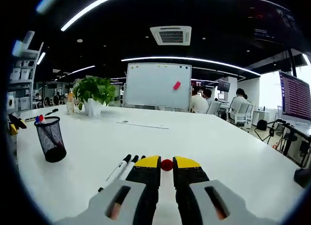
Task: Pick up the whiteboard markers from the pen holder and place them facing the whiteboard neatly
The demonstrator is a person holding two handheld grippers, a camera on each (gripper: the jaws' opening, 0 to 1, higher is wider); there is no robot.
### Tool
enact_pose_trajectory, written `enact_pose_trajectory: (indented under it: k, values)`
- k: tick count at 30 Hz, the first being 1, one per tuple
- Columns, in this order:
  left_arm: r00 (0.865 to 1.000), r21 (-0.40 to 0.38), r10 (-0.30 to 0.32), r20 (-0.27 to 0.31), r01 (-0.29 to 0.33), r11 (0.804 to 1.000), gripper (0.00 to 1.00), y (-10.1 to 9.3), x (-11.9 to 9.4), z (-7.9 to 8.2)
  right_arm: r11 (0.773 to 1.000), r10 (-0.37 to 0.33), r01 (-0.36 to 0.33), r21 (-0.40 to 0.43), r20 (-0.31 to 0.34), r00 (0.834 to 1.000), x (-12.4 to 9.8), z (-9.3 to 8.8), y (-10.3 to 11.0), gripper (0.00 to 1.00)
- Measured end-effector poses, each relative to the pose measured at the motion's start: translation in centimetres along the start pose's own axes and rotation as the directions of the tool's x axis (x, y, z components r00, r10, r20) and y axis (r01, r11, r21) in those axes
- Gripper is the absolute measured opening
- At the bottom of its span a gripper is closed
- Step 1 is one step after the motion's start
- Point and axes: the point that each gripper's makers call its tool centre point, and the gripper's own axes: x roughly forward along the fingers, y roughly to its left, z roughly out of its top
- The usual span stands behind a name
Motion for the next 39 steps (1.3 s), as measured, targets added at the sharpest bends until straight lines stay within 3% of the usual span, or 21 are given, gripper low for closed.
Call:
enact_pose_trajectory:
  k: [5, 9, 23, 39]
  values:
    - [1.0, 0.002, -0.001, 0.0, 0.001, 1.0, 0.44, -0.1, 0.0, 0.1, 1.0, -0.002, 0.001, -0.017, -0.072, 0.997, -0.1, -1.9, 0.1, 0.13]
    - [1.0, 0.003, 0.0, 0.002, 0.0, 1.0, 0.44, -0.1, 0.0, 0.2, 0.999, 0.011, -0.007, 0.031, -0.116, 0.993, -0.1, -3.1, -0.1, 0.13]
    - [1.0, 0.001, -0.001, -0.002, 0.001, 1.0, 0.44, 0.0, 0.0, 0.0, 1.0, 0.02, -0.015, 0.023, -0.212, 0.977, 0.3, -5.3, 0.3, 0.13]
    - [1.0, 0.003, 0.0, 0.0, 0.0, 1.0, 0.44, -0.1, 0.0, 0.1, 0.999, 0.034, -0.024, 0.046, -0.225, 0.974, 0.2, -5.7, 0.3, 0.13]
